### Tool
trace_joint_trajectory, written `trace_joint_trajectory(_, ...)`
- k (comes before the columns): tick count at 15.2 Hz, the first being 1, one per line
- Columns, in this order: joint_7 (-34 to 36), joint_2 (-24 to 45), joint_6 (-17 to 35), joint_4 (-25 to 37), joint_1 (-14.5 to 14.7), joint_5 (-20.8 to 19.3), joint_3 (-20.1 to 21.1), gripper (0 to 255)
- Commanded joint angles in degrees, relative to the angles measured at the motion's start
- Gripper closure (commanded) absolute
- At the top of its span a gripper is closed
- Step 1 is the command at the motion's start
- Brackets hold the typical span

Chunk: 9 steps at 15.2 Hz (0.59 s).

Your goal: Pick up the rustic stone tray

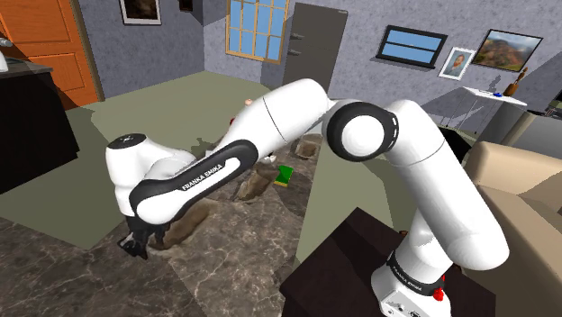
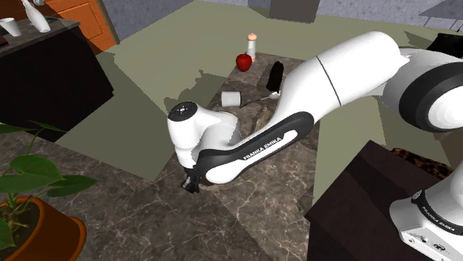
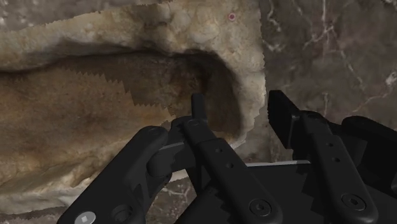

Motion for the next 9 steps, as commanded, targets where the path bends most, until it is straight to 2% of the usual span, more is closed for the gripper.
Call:
trace_joint_trajectory(1,-0.1,-0.8,-0.9,0.1,-0.1,0.2,0.2,255)
trace_joint_trajectory(9,-0.4,-3.6,-3.7,0.2,-0.5,1.0,0.9,255)
